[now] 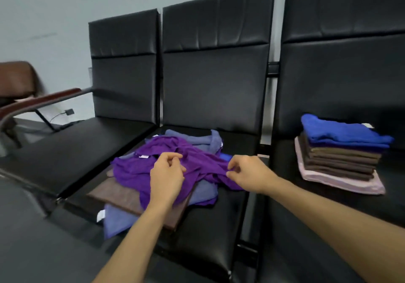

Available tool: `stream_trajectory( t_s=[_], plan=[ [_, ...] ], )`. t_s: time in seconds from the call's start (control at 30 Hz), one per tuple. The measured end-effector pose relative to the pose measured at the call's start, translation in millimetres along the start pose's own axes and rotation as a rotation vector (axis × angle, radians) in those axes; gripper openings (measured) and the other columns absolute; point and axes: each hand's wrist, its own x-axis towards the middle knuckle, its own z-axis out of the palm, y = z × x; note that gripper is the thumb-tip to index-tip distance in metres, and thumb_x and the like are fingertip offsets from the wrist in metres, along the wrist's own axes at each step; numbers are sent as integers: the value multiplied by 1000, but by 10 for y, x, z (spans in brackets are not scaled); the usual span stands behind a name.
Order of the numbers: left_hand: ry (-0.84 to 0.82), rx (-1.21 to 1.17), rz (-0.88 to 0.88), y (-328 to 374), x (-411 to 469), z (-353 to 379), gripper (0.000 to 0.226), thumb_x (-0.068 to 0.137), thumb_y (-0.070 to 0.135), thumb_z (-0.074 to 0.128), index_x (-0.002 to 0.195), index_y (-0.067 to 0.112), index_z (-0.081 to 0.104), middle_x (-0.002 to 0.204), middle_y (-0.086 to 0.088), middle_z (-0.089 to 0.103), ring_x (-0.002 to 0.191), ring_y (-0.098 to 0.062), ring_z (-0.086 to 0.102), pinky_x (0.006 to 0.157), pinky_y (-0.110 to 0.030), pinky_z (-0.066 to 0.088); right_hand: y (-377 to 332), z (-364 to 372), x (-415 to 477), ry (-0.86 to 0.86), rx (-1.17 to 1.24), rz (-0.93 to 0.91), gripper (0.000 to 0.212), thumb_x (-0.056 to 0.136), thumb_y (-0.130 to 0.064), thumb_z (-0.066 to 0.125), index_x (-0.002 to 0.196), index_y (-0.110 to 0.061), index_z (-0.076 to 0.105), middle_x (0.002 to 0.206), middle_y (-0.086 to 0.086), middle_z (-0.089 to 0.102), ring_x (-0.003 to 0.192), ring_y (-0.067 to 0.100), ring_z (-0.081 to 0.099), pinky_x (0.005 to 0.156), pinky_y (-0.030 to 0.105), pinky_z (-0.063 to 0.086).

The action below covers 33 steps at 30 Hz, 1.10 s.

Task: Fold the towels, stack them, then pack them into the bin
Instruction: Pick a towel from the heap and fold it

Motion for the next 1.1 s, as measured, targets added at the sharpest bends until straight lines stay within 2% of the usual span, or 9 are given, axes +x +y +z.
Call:
stream_trajectory(
  t_s=[0.2, 0.37, 0.47, 0.57, 0.67, 0.73, 0.8, 0.97, 1.1],
  plan=[
    [198, -133, -98, -67, 46, -113, 26, 92, 15, 40, 85, 25, 62, 62, 3, 63, 81, -29, 62, 80, -43, 51, -494, 591, 499, 40, 137, 66, 42, 85, -40, 67, 118, -16, 60, 113, 5, 65, 107, 23, 60, 87, 32, 48],
    [200, -173, -137, -134, 72, -181, 26, 92, 19, 39, 81, 31, 59, 67, 1, 64, 89, -33, 62, 82, -48, 52, -589, 811, 680, 151, -61, 74, 16, 87, -24, 64, 102, -25, 68, 106, 3, 66, 102, 27, 62, 80, 36, 52],
    [215, -144, -106, -208, 104, -220, 25, 90, 21, 39, 80, 34, 58, 82, -4, 67, 89, -32, 62, 84, -51, 51, -618, 760, 665, 258, 176, 27, 15, 86, -26, 66, 98, -23, 74, 96, -2, 71, 93, 18, 65, 80, 29, 49],
    [217, -146, -18, -136, 39, -222, 28, 89, 5, 43, 89, 30, 56, 93, -2, 65, 80, -18, 59, 79, -37, 51, -724, 485, 579, 337, 446, -69, 10, 88, -20, 64, 95, -19, 71, 87, -7, 65, 76, 4, 56, 71, 14, 39],
    [130, -113, 135, 0, -40, -152, 54, 79, -10, 47, 121, 23, 53, 114, 3, 48, 102, -14, 52, 87, -20, 42, -757, 129, 400, 342, 770, -109, 13, 91, -9, 57, 83, -17, 63, 76, 0, 64, 70, 10, 56, 75, 35, 50],
    [80, -75, 223, 88, -84, -56, 72, 72, -10, 49, 135, 24, 47, 122, 8, 38, 117, -16, 42, 103, -27, 35, -708, -107, 233, 315, 916, -121, 22, 94, -1, 50, 81, -16, 60, 74, 7, 62, 70, 21, 56, 71, 47, 53],
    [8, -17, 274, 225, -171, 55, 78, 73, -5, 55, 141, 32, 41, 129, 13, 34, 121, -8, 30, 105, -28, 25, -602, -350, 58, 324, 913, -128, 26, 96, -1, 48, 82, -19, 60, 73, 8, 61, 66, 21, 52, 62, 42, 48],
    [-296, 8, 504, 586, -449, 478, 43, 78, 23, 63, 119, 38, 60, 117, 24, 56, 117, -4, 42, 103, -30, 32, -186, -868, -409, 306, 676, -167, 24, 96, -6, 52, 86, -24, 65, 86, 3, 72, 78, 10, 64, 75, 27, 50],
    [-478, -172, 513, 795, -724, 916, 15, 86, 16, 67, 97, 25, 69, 87, 12, 71, 85, -4, 64, 81, -27, 51, 265, -1160, -815, 317, 532, -150, 22, 94, -8, 56, 88, -27, 65, 86, -6, 72, 84, 5, 66, 80, 19, 50]
  ],
)
